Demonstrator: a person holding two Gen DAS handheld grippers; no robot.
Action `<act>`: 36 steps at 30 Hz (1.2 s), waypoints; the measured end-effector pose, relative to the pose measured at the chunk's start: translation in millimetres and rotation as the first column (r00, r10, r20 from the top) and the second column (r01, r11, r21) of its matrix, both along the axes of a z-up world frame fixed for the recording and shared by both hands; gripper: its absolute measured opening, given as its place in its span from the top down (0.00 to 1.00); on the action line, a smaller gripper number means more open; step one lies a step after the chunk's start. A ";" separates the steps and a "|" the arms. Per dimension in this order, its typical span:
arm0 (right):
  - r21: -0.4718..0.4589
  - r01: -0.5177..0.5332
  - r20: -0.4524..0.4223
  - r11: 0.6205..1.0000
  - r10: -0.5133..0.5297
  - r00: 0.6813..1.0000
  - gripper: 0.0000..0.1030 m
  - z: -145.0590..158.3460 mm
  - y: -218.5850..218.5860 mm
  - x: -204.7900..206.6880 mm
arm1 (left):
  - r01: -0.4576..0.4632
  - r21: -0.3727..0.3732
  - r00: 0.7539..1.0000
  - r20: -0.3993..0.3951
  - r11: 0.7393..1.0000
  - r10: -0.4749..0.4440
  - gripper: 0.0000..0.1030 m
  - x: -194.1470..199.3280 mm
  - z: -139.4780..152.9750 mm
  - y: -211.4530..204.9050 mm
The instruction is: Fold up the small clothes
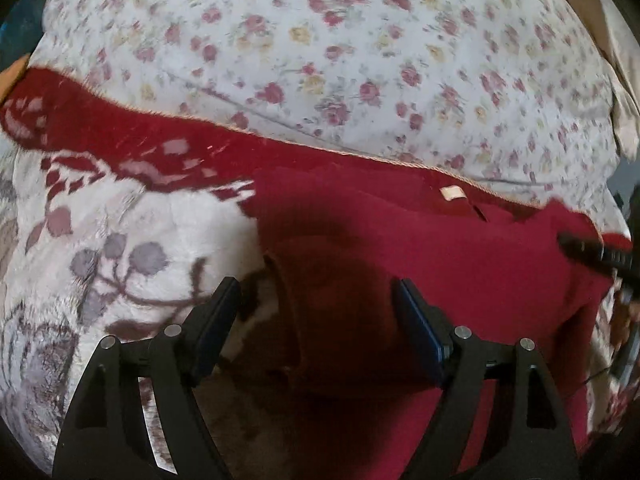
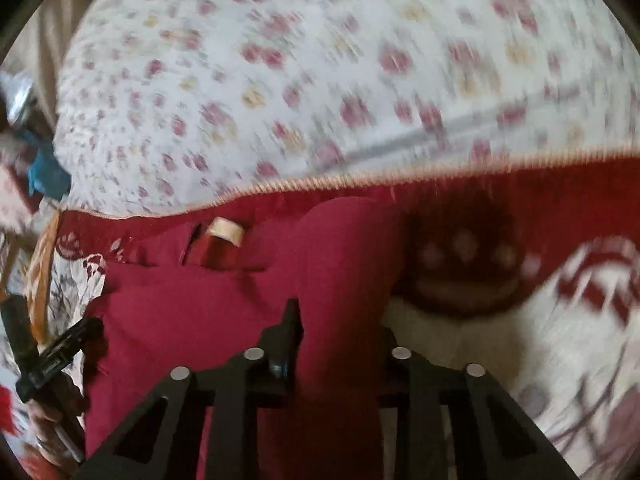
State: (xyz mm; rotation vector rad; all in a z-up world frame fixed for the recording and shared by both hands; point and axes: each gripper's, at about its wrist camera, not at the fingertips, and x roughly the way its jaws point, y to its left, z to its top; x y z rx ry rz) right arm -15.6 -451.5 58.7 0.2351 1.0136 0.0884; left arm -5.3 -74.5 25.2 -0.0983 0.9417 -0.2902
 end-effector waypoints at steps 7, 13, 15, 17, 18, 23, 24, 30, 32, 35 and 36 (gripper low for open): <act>-0.065 0.069 -0.060 0.996 -0.073 0.996 0.74 -35.1 -15.1 10.6 | 0.055 0.046 0.998 -0.019 0.997 -0.054 0.23 0.4 -7.6 -15.0; 0.051 0.144 -0.013 0.988 -0.143 0.990 0.37 3.9 -37.6 -37.2 | 0.029 0.024 0.999 -0.019 0.999 -0.029 0.23 -5.3 -3.0 -4.0; 0.073 0.119 -0.012 0.990 -0.119 0.993 0.37 12.8 -36.9 -55.4 | 0.021 0.019 1.000 -0.011 1.000 -0.021 0.23 -9.9 -0.3 -2.0; 0.058 0.094 -0.014 0.994 -0.093 0.996 0.37 14.3 -27.8 -69.0 | 0.013 0.021 1.000 -0.003 1.000 -0.013 0.23 -12.0 0.3 -1.4; 0.041 0.076 -0.013 0.996 -0.075 0.997 0.37 11.9 -24.9 -73.5 | 0.009 0.024 1.000 -0.005 1.000 -0.009 0.23 -13.1 -1.1 -1.1; -0.204 0.097 -0.110 0.974 -0.121 0.987 0.37 -27.1 -15.4 -69.6 | -0.007 -0.004 1.000 -0.009 1.000 0.007 0.23 -19.1 -4.8 4.9; -0.152 0.126 -0.112 0.980 -0.144 0.983 0.38 -29.1 -20.0 -73.5 | -0.013 -0.018 1.000 -0.012 1.000 0.013 0.23 -22.9 -3.6 8.8; -0.011 0.142 -0.056 0.990 -0.143 0.988 0.37 10.5 -28.0 -127.8 | -0.012 -0.073 0.999 -0.050 0.997 0.008 0.23 -55.0 7.5 26.5; 0.058 0.089 -0.066 0.994 -0.085 0.994 0.36 16.7 -26.2 -157.3 | 0.005 -0.076 0.999 -0.040 0.997 -0.008 0.23 -75.7 16.4 31.6; 0.077 0.004 -0.102 0.997 0.004 0.995 0.36 11.0 -9.6 -197.9 | 0.014 -0.110 1.000 -0.024 0.994 -0.017 0.23 -107.4 27.1 41.6; 0.069 -0.018 -0.105 0.997 0.025 0.994 0.36 8.9 -3.5 -209.5 | 0.010 -0.129 1.000 -0.026 0.992 -0.013 0.23 -118.2 28.7 45.9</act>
